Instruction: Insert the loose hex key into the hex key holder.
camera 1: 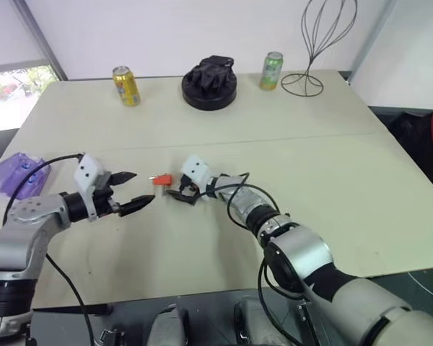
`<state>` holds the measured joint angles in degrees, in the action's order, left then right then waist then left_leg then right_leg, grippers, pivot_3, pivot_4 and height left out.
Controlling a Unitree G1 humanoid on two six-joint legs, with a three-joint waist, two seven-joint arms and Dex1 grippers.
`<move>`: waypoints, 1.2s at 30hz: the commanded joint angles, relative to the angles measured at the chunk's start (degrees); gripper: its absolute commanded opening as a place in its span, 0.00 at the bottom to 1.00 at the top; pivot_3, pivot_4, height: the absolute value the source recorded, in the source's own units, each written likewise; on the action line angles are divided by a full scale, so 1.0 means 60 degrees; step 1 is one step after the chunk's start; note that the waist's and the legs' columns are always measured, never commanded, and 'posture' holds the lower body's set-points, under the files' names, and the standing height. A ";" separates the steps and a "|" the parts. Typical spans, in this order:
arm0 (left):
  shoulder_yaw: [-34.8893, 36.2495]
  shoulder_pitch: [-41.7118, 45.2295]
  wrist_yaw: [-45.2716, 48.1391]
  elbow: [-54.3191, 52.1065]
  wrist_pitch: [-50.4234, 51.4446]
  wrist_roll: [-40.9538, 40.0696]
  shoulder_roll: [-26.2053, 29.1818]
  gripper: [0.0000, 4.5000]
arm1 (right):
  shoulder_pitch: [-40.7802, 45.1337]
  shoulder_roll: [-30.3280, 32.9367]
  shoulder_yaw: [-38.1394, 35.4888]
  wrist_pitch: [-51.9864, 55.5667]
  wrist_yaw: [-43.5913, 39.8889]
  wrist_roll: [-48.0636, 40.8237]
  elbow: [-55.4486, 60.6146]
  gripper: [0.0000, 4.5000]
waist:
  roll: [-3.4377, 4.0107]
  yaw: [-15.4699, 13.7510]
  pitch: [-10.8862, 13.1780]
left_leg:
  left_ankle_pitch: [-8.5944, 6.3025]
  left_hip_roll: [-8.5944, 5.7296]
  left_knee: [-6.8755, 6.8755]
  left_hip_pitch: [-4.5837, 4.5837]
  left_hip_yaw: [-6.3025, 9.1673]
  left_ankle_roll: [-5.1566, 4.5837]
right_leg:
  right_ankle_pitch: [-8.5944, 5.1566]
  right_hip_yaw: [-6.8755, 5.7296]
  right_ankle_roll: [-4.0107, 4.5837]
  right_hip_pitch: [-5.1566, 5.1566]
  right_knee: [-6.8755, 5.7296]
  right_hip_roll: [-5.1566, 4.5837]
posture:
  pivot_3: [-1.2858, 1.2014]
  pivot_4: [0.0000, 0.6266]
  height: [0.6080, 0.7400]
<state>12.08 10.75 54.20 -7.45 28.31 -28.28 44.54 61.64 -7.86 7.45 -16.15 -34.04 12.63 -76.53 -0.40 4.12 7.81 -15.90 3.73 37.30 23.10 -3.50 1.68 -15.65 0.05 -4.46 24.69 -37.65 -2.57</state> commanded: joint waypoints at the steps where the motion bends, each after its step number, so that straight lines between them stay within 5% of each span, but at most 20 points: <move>1: 0.0228 -0.0038 -0.0093 -0.0366 -0.0039 -0.0154 -0.0023 1.00 | 0.0215 -0.0245 -0.0019 0.0034 -0.0018 -0.0027 0.0064 0.99 | 0.0000 -0.0016 0.0000 | 0.0000 0.0000 0.0000 0.0000 0.0000 0.0001 | 0.0000 0.0000 0.0000 0.0000 0.0000 -0.0001 | 0.52 0.24 1.00; 22: 0.0129 -0.0211 -0.0515 -0.0687 -0.0112 -0.0053 -0.0394 1.00 | 0.0237 -0.0604 0.0075 0.0813 0.0208 0.0262 -0.0130 0.99 | -0.0003 -0.0011 -0.0002 | 0.0007 -0.0001 -0.0007 -0.0007 0.0002 0.0013 | 0.0000 0.0000 0.0000 -0.0002 0.0000 -0.0007 | 0.52 0.24 1.00; 25: 0.0271 -0.0449 -0.0659 -0.0861 -0.0050 -0.0079 -0.0403 1.00 | 0.0318 -0.0738 0.0077 0.0870 0.0228 0.0298 -0.0141 0.82 | -0.0003 -0.0004 -0.0002 | 0.0007 -0.0001 -0.0011 -0.0012 0.0004 0.0013 | 0.0000 0.0001 0.0000 -0.0002 0.0001 -0.0008 | 0.52 0.24 1.00; 30: 0.0401 -0.0830 -0.0927 -0.1171 -0.0029 -0.0142 -0.0469 1.00 | 0.0408 -0.0950 -0.0071 0.1016 0.0228 0.0110 -0.0132 0.25 | -0.0004 -0.0042 -0.0003 | 0.0007 -0.0001 -0.0015 -0.0019 0.0025 0.0013 | 0.0000 0.0003 0.0001 -0.0007 0.0003 -0.0017 | 0.52 0.24 1.00; 36: 0.0442 -0.0901 -0.1048 -0.1193 -0.0056 -0.0169 -0.0465 1.00 | 0.0453 -0.0896 -0.0107 0.0986 0.0288 0.0065 -0.0103 0.22 | -0.0006 -0.0041 -0.0004 | 0.0014 -0.0004 -0.0017 -0.0019 0.0044 0.0024 | 0.0000 -0.0001 0.0001 -0.0016 0.0019 -0.0021 | 0.52 0.24 1.00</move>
<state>12.72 5.20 48.14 -13.00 28.37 -28.29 41.49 63.02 -11.38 7.18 -10.43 -33.02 13.21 -76.78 -0.44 3.87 7.79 -15.81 3.71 37.20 22.99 -3.23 1.83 -15.65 0.04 -4.45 24.59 -37.53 -2.69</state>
